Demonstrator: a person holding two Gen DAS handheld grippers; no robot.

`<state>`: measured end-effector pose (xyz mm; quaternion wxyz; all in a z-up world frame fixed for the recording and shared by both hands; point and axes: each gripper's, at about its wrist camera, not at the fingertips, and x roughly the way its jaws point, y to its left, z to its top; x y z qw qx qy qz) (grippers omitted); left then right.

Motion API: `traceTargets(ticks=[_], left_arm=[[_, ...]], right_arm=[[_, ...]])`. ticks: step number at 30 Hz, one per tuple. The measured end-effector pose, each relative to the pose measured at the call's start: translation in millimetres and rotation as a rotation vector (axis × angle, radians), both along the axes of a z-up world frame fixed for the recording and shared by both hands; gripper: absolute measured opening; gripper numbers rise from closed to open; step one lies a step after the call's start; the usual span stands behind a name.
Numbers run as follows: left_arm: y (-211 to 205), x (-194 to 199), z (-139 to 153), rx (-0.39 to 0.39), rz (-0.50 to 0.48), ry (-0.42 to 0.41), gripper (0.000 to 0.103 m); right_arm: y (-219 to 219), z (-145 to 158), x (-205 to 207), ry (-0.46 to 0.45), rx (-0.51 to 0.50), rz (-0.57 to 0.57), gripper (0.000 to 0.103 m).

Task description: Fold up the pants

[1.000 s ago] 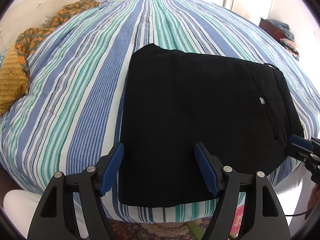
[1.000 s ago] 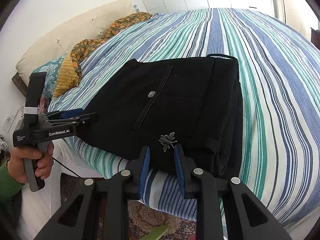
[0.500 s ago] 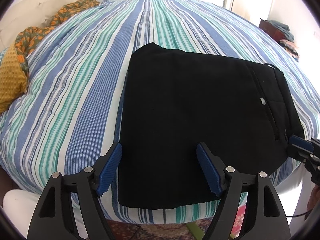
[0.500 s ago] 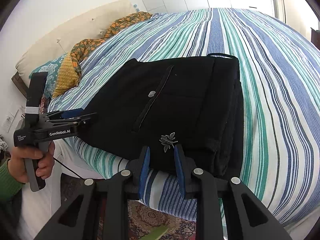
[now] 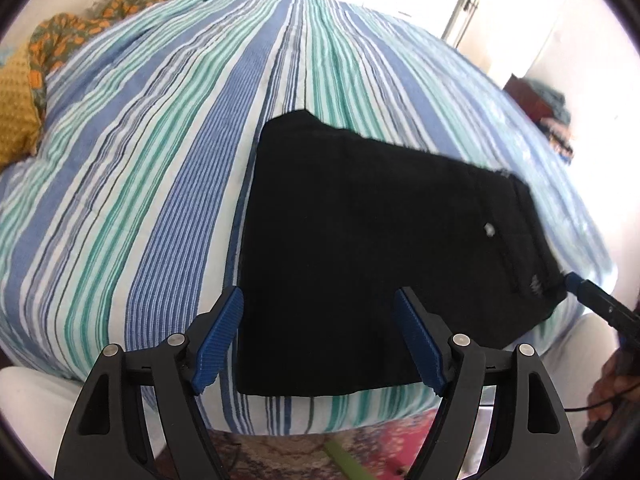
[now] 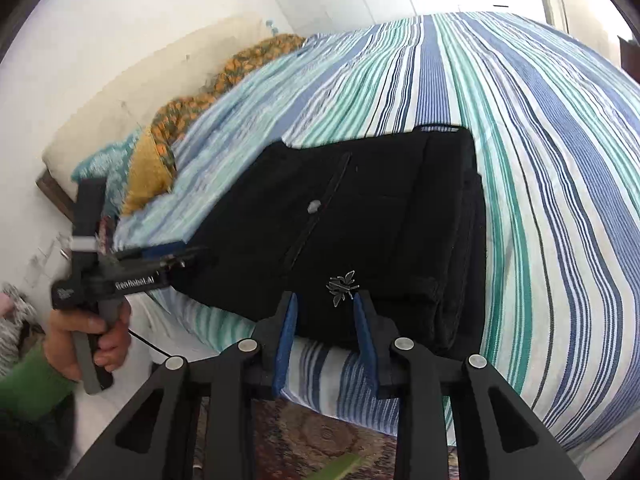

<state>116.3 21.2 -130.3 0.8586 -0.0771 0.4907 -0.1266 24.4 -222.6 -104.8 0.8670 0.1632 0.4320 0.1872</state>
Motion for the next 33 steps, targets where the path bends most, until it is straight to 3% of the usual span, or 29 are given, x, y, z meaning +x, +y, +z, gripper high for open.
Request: traceTargets(ticks=[1,3,6,10,13,16,18,20,21,23,25,27,33], left_arm=[[11.1,4.0,2.6,-0.051,0.017,0.011,0.08],[31.0,17.5,0.1,-0.11,0.053,0.053,0.08],[43.3,40.3,-16.4,-0.113,0.054,0.149,0.079],[40.4,58.4,-40.9,-0.131,0.002,0.247,0.078],[32.5,67.4,-49.6,-0.189,-0.029,0.289,0.08],[14.8,72.0,-60.3,-0.193,-0.064,0.332,0.089],[1.7,72.6,-64.0,-0.198,-0.073,0.331,0.089],[-8.8,74.4,-63.4,-0.2,-0.083,0.338,0.071],[-13.8,73.0,-57.5,-0.161,-0.082,0.319,0.064],[-21.9,69.4,-36.9,-0.11,-0.107,0.262,0.026],[-25.9,68.9,-12.4,-0.118,-0.128,0.215,0.022],[-28.1,75.9,12.3,-0.157,-0.142,0.168,0.022],[-42.3,129.1,62.7,-0.117,-0.138,0.016,0.023]], right_arm=[[-14.8,8.7,-1.1,-0.017,0.051,-0.044,0.058],[-45.9,20.7,1.0,-0.039,0.103,-0.134,0.072],[-88.3,11.5,21.0,0.054,0.196,-0.185,0.072],[-107.6,-33.9,50.8,0.262,0.364,-0.13,0.072],[-95.8,-56.2,68.9,0.339,0.336,-0.062,0.072],[-82.2,-70.7,87.7,0.382,0.252,-0.052,0.072],[-76.4,-73.1,98.1,0.379,0.289,-0.051,0.073],[-64.1,-80.4,107.4,0.415,0.346,-0.007,0.078],[-56.2,-82.2,110.5,0.424,0.304,0.016,0.076],[-44.2,-80.9,116.2,0.424,0.228,0.05,0.067],[-37.9,-69.3,116.9,0.391,0.201,0.069,0.047],[-30.9,-49.0,119.0,0.34,0.191,0.106,0.037],[-19.3,14.7,163.2,0.177,0.178,0.155,0.035]])
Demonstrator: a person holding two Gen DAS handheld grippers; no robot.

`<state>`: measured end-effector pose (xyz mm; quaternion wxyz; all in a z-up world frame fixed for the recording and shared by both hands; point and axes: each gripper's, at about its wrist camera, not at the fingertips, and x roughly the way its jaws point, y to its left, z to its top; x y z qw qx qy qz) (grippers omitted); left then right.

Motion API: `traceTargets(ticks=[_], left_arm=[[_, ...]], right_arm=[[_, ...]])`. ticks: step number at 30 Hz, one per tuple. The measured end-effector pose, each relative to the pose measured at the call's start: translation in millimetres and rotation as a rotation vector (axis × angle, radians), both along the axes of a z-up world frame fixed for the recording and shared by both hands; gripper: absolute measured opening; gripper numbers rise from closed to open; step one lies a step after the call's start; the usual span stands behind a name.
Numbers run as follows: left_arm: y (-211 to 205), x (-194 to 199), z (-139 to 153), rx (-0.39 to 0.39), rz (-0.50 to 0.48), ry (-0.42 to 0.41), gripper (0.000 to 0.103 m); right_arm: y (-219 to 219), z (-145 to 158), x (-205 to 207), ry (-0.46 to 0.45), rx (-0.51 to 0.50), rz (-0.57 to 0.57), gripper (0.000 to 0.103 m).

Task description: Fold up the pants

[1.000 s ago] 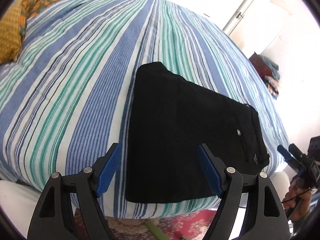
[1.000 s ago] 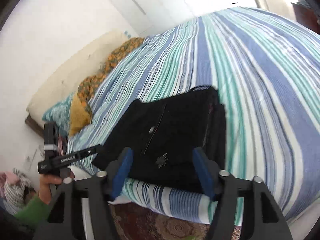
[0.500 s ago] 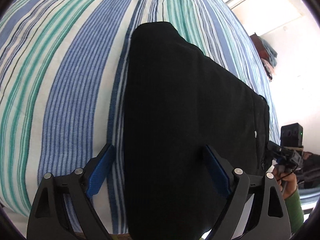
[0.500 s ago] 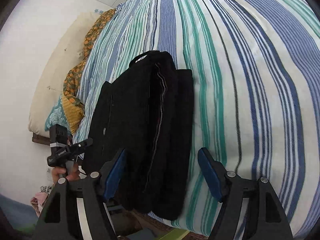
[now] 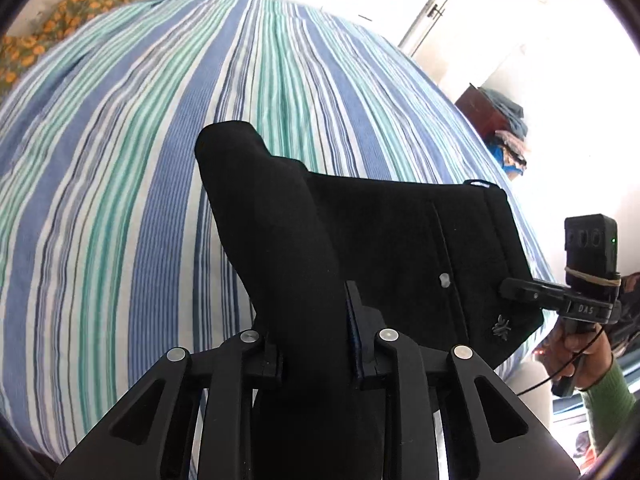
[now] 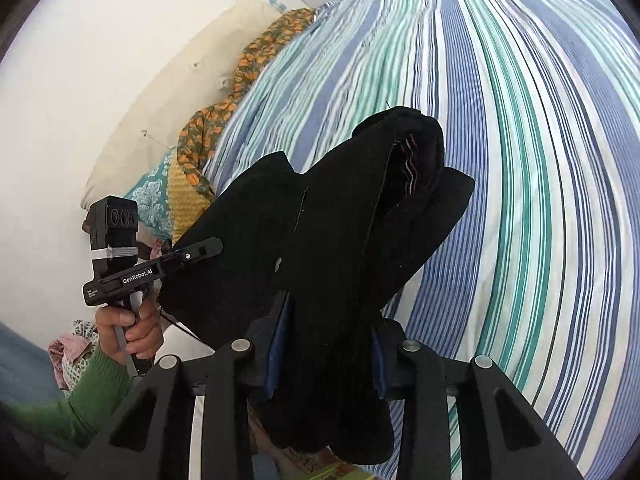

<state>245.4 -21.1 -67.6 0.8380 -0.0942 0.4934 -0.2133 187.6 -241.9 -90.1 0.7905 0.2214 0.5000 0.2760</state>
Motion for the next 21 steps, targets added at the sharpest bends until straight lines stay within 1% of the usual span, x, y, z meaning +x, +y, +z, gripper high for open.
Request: traceTargets(ticks=[2,3,4,5,6,7,8,9,10,11,12,14,15,16,17,18,20,21], left_arm=[[-4.4,25.7,3.7,-0.012,0.024,-0.022,0.024],[-8.0,37.6,1.5,0.002,0.031,-0.032,0.026],[-8.3,47.1,-4.5,0.034,0.036,-0.037,0.034],[-10.4,54.0,-14.6,0.088,0.053,-0.032,0.052],[-12.7,57.7,-29.6,0.158,0.079,-0.016,0.06],[-12.7,56.4,-45.4,0.213,0.095,0.003,0.063],[-7.2,48.7,-58.8,0.25,0.095,0.021,0.062],[-4.9,37.4,-70.3,0.273,0.092,0.032,0.062],[-2.2,25.2,-75.1,0.279,0.09,0.026,0.062],[2.3,8.8,-76.9,0.285,0.09,0.007,0.063],[6.4,-7.8,-76.0,0.302,0.093,-0.016,0.064],[9.4,-39.3,-70.8,0.35,0.106,-0.062,0.076],[10.1,-50.6,-66.0,0.361,0.112,-0.081,0.078],[10.7,-63.4,-60.2,0.364,0.122,-0.1,0.081],[10.2,-73.1,-55.0,0.367,0.138,-0.114,0.084],[10.8,-82.6,-48.7,0.369,0.16,-0.127,0.085],[10.9,-100.2,-36.1,0.378,0.208,-0.157,0.093],[9.3,-107.0,-27.7,0.38,0.235,-0.181,0.094]], right_arm=[[-1.6,11.6,24.9,-0.052,-0.03,-0.017,0.035],[-3.7,13.5,40.2,-0.063,-0.032,-0.028,0.035],[-8.3,15.5,50.3,-0.074,-0.039,-0.035,0.035],[-10.1,13.9,63.3,-0.084,-0.061,-0.043,0.036],[-12.5,8.7,75.1,-0.08,-0.084,-0.056,0.039],[-15.4,2.0,83.5,-0.058,-0.113,-0.073,0.044],[-20.4,-9.3,89.5,-0.029,-0.165,-0.096,0.047],[-26.2,-21.6,91.8,0.007,-0.237,-0.121,0.049],[-33.6,-30.5,89.8,0.039,-0.313,-0.143,0.049],[-41.3,-38.0,82.3,0.061,-0.392,-0.16,0.049],[-49.3,-39.9,71.1,0.06,-0.446,-0.179,0.049],[-63.8,-36.2,42.4,0.02,-0.497,-0.206,0.052],[-67.6,-32.5,25.4,0.002,-0.525,-0.222,0.064],[-69.0,-26.9,8.0,-0.023,-0.541,-0.241,0.082],[-66.7,-20.6,-8.5,-0.049,-0.542,-0.258,0.091],[-63.1,-14.1,-24.8,-0.075,-0.534,-0.271,0.103],[-50.5,-3.9,-54.5,-0.119,-0.517,-0.291,0.103],[-44.2,0.6,-69.4,-0.129,-0.518,-0.308,0.103]])
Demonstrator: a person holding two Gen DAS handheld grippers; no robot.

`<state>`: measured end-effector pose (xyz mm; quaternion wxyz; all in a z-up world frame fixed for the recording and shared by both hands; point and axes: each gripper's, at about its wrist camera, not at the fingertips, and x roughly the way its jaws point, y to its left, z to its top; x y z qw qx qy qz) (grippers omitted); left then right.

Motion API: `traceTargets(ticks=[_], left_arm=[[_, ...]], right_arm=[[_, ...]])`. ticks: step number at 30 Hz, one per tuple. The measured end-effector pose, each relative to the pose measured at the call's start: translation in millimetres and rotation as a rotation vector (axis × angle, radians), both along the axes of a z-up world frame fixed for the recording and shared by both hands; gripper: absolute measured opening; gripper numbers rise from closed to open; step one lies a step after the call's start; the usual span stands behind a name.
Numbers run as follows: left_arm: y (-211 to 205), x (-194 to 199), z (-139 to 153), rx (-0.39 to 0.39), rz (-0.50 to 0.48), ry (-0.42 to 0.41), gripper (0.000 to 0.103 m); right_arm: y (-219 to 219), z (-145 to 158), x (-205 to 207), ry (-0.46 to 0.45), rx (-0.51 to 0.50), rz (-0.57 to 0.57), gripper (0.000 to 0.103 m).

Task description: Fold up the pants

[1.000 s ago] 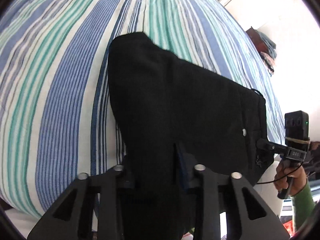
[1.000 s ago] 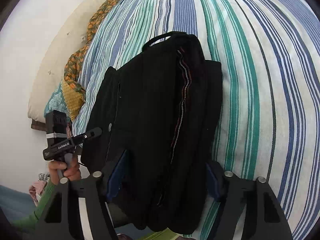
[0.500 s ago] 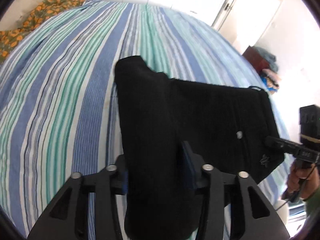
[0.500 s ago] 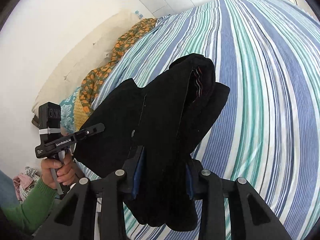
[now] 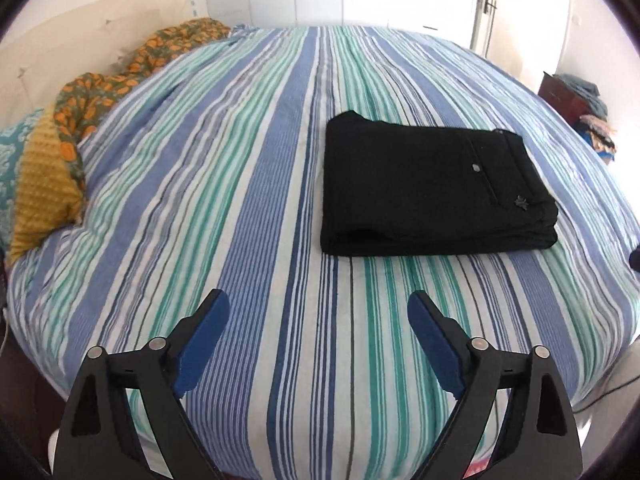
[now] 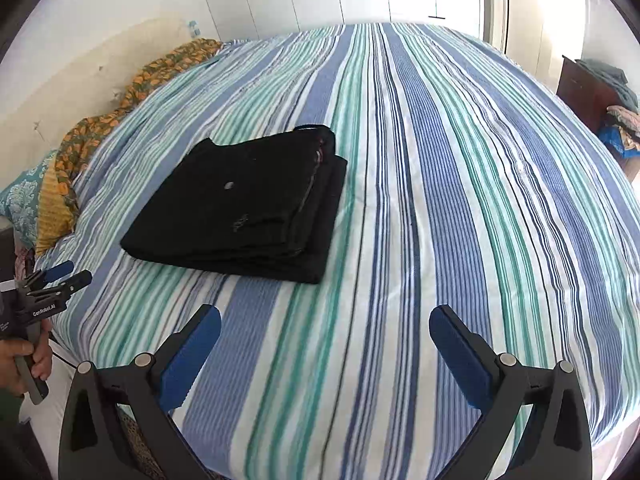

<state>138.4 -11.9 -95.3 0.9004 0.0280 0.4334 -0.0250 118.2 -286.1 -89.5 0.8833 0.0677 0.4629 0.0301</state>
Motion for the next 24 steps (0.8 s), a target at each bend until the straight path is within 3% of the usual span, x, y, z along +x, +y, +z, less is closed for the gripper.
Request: traceTargets(ticks=[2,6,10,16,24], left_arm=[[-2.4,-14.5,17.9,0.004,0.027,-0.066,0.101],[-8.3,-42.5,51.3,0.054,0.067,-0.168,0.101],[-18.1,-58.3,65.6,0.082,0.018,-0.149,0.101],[-27.8,-75.3,73.2,0.056,0.035,-0.078,0.101],[-41.0,-90.8,80.9,0.104,0.03,-0.054,0.101]], right_arm=[[14.0,6.7,-24.6,-0.024,-0.009,-0.054,0.103],[50.3,22.6,-63.5,-0.06,0.004,-0.112,0.103],[73.5,39.5,-80.6,-0.078,-0.034,-0.059,0.103],[84.4,66.8,-92.1,-0.098,-0.076,-0.053,0.103],[92.8,83.2,-105.5,-0.096,-0.095,-0.031,0.103]])
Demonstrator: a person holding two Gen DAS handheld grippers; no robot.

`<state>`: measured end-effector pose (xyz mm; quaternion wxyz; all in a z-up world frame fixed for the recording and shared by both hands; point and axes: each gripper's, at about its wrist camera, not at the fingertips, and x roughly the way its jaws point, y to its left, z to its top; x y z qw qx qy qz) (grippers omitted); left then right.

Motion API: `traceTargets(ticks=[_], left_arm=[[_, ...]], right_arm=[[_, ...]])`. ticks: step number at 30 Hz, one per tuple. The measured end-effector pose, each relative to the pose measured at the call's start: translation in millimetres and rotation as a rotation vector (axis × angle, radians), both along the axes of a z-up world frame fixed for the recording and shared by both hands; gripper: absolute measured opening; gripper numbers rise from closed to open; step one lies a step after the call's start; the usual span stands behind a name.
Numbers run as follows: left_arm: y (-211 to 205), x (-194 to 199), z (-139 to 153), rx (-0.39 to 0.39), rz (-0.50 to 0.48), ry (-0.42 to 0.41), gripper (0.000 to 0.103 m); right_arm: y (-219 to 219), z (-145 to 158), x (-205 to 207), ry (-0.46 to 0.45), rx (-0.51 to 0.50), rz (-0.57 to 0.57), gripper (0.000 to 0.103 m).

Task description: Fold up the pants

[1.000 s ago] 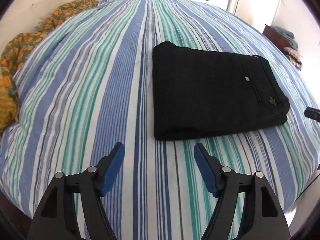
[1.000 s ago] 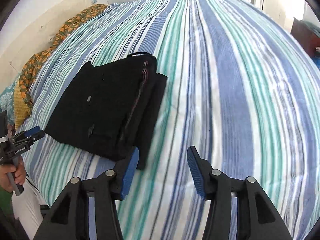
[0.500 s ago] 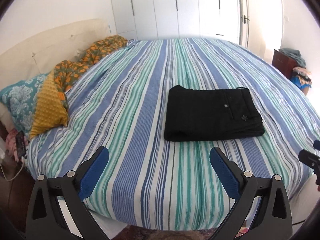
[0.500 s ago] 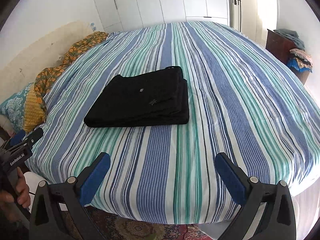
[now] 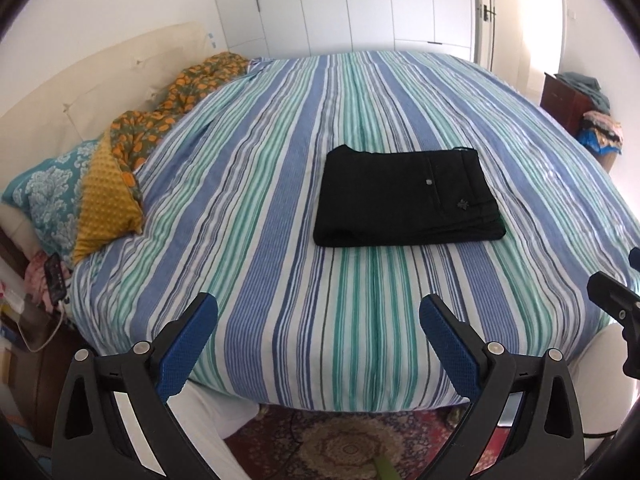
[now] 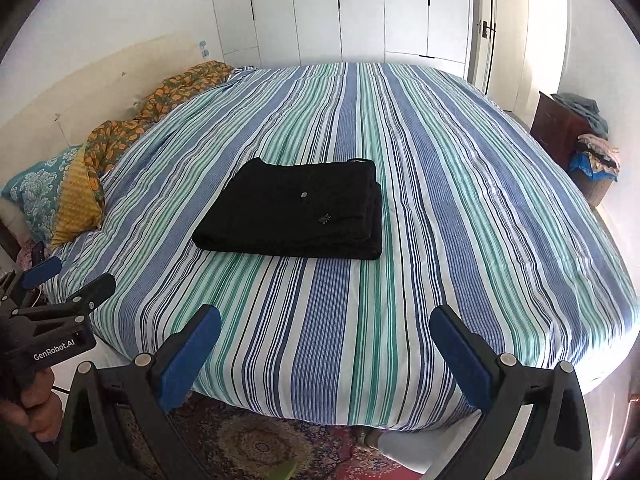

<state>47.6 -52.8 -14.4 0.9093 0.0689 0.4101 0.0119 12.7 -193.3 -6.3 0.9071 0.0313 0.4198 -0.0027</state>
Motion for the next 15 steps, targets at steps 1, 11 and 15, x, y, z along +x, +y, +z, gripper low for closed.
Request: traceTargets(ticks=[1,11,15], left_arm=[[0.2,-0.4,0.1,-0.004,0.001,0.009,0.101],[3.3,-4.9,6.0,-0.048,-0.021,0.063,0.101],[5.3,-9.2,15.5,-0.085,-0.035,0.042,0.102]], right_arm=[[1.1,1.0,-1.8,0.001,-0.002,0.001,0.103],[8.5,3.2,-10.4,0.012,-0.027,0.011,0.103],[12.8,14.1,-14.2,-0.003,-0.066,0.023,0.103]])
